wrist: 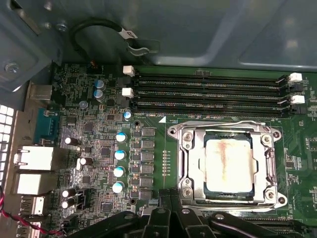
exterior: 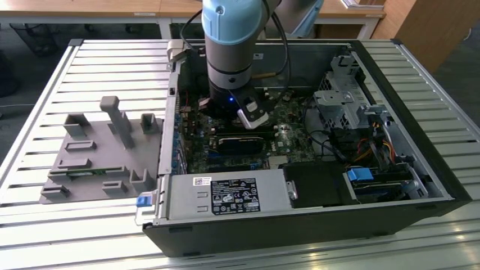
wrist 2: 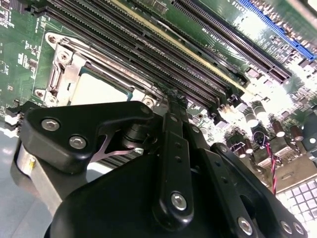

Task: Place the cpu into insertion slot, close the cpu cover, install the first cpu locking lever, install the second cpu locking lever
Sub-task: 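Install the second cpu locking lever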

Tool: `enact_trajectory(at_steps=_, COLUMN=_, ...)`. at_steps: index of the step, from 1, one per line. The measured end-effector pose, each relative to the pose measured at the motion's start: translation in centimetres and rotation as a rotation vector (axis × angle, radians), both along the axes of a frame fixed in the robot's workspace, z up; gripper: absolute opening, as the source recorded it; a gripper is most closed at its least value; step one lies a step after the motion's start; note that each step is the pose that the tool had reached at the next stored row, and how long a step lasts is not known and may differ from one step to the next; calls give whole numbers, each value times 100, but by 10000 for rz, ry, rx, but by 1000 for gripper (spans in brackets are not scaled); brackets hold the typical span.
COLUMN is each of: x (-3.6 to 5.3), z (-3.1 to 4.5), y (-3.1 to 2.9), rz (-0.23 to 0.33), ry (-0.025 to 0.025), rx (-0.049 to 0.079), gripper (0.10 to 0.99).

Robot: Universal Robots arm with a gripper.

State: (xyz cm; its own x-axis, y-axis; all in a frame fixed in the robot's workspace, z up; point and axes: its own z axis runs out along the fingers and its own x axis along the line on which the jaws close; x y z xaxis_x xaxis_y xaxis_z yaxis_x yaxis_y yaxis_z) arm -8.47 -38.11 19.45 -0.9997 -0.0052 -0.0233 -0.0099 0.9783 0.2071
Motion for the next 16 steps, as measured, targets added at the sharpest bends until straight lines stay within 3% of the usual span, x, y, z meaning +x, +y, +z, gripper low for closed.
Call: enact_trajectory(at_steps=16, x=0, z=-16, y=-2, rz=-1, ry=-2, rx=4, gripper=106)
